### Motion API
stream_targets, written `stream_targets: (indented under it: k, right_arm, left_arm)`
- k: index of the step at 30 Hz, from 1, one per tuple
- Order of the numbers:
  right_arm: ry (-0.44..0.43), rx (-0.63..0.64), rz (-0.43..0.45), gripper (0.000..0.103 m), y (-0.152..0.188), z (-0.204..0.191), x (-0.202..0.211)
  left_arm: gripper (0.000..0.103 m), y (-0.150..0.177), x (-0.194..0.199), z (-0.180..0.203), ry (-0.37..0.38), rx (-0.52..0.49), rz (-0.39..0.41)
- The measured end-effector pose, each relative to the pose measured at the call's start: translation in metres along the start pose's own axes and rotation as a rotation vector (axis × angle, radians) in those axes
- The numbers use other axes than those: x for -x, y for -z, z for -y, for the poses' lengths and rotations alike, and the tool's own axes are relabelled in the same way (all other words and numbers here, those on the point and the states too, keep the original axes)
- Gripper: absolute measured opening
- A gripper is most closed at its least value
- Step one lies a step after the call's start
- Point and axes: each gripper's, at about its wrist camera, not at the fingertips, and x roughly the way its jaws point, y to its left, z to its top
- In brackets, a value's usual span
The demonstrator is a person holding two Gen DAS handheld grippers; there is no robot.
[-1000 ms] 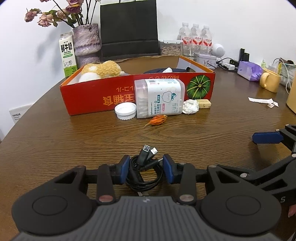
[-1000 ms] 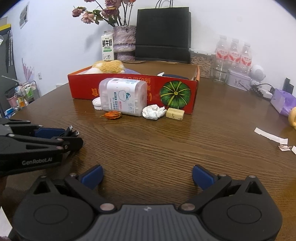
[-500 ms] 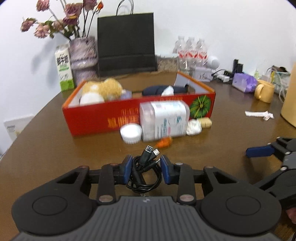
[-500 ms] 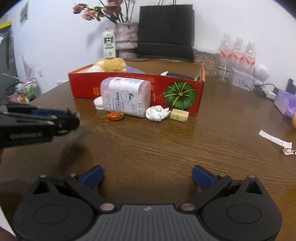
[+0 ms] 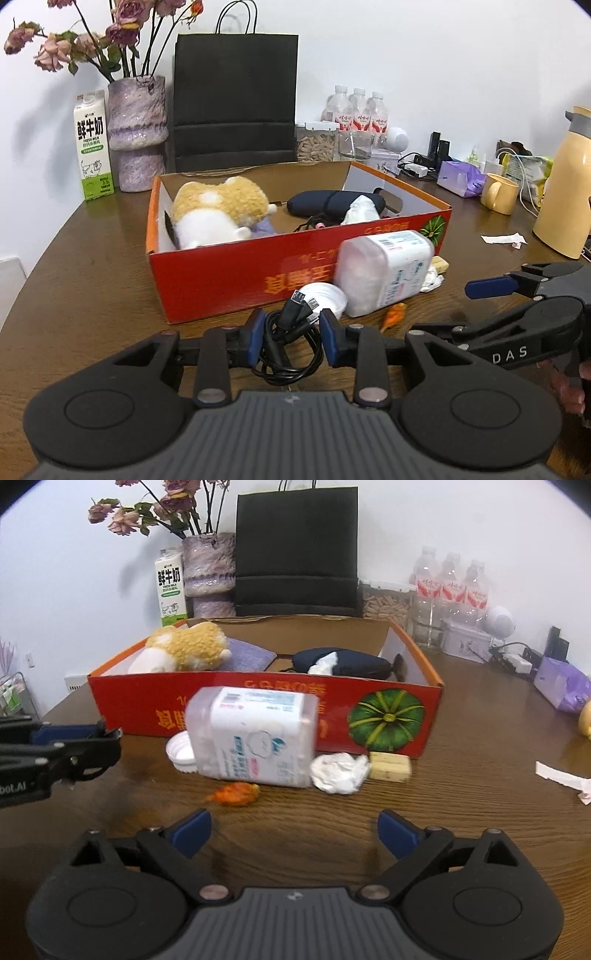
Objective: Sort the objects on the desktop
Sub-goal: 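Grasp the black coiled cable with the left gripper while the right grasps the small orange piece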
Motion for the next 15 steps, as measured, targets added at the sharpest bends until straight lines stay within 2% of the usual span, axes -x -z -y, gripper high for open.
stream_targets:
  k: [5,8,15]
  right_arm:
    - [-0.003,0.0,0.007,0.09,-0.004,-0.013,-0.006]
    - [-0.011,0.025,-0.005,0.082,-0.005,-0.014,-0.009]
    - [-0.068,0.024,-0.001,0.077,-0.007,-0.013,-0.014]
  left_arm:
    - [0.032,0.001,-0.004,-0.008,0.004,0.014,0.005]
    - [0.032,0.004,-0.003,-0.01,-0.019,0.034,0.018]
    - [0.032,0.003,0.001,-0.009,-0.074,0.078,0.022]
